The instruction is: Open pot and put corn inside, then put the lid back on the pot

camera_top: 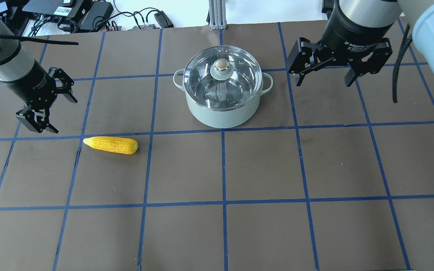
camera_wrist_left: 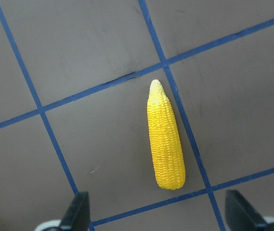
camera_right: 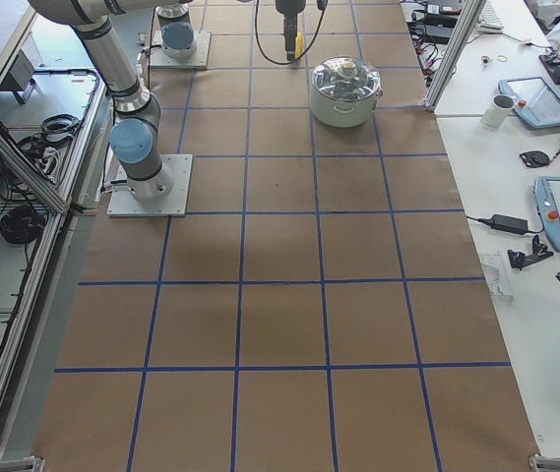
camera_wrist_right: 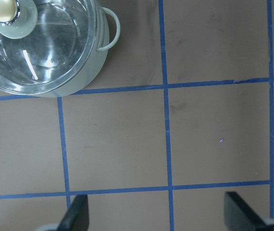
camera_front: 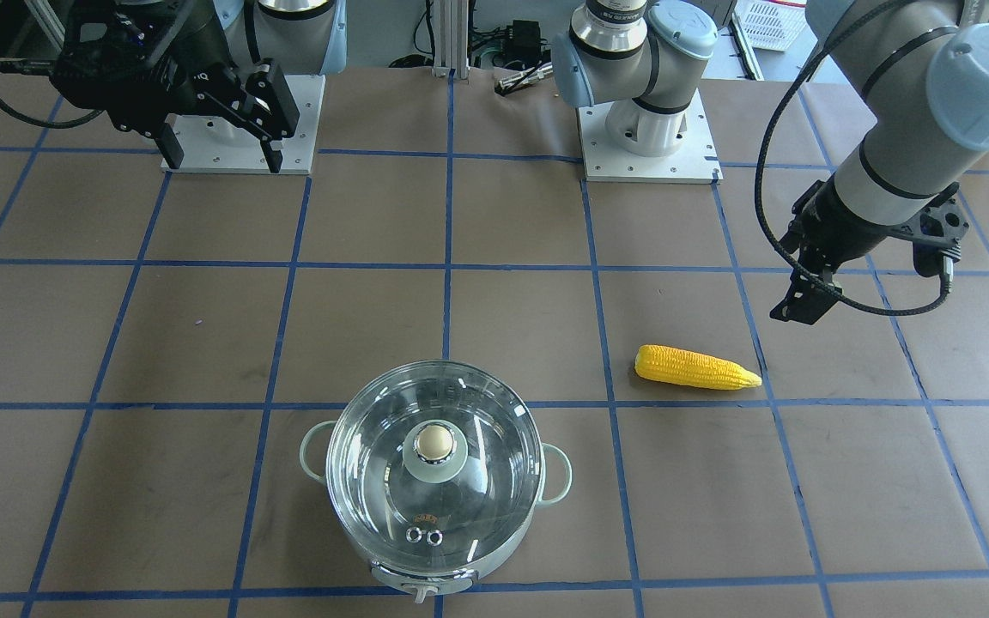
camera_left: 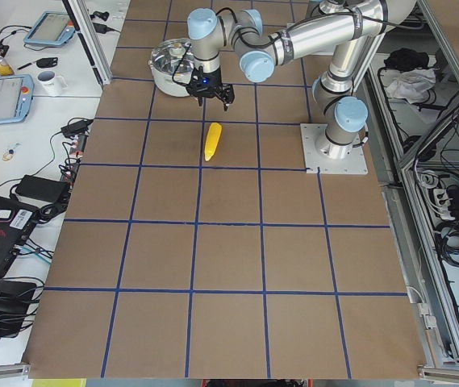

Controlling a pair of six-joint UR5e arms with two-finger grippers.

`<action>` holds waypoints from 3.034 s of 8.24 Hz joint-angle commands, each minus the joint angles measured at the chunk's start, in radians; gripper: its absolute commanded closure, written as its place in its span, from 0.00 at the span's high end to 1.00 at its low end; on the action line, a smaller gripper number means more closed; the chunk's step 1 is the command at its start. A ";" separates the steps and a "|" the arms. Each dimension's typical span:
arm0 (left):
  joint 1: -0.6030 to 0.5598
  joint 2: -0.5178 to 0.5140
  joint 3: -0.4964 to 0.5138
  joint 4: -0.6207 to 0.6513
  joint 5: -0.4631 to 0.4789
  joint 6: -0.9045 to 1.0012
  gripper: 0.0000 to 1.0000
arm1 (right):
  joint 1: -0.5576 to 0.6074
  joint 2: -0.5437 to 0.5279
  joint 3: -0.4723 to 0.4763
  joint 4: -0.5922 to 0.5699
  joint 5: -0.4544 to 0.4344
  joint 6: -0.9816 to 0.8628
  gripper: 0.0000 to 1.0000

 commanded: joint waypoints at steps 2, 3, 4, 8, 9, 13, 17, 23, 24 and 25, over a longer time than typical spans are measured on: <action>0.004 -0.047 -0.146 0.225 -0.004 -0.015 1.00 | 0.000 0.001 0.000 -0.001 -0.001 0.000 1.00; 0.004 -0.047 -0.165 0.238 -0.004 -0.015 1.00 | 0.000 0.001 0.000 -0.001 0.001 0.000 1.00; 0.004 -0.056 -0.168 0.249 -0.006 -0.023 1.00 | 0.000 0.001 0.000 -0.001 0.001 -0.002 1.00; 0.004 -0.151 -0.232 0.446 -0.057 -0.049 1.00 | 0.000 0.001 0.000 -0.001 0.002 -0.002 1.00; 0.004 -0.170 -0.271 0.491 -0.058 -0.055 1.00 | 0.000 0.001 0.000 -0.001 0.001 0.000 1.00; 0.002 -0.229 -0.302 0.528 -0.055 -0.126 1.00 | 0.000 0.001 0.000 -0.001 0.001 -0.002 1.00; 0.002 -0.253 -0.294 0.579 -0.038 -0.172 1.00 | 0.000 0.001 0.000 -0.001 0.002 0.000 1.00; -0.010 -0.259 -0.295 0.575 -0.040 -0.238 1.00 | 0.000 0.001 0.000 -0.001 0.001 0.000 1.00; -0.010 -0.262 -0.295 0.575 -0.038 -0.238 1.00 | 0.000 0.001 0.000 -0.001 0.005 -0.002 1.00; -0.010 -0.262 -0.295 0.575 -0.038 -0.238 1.00 | 0.000 0.001 0.000 -0.001 0.002 -0.002 1.00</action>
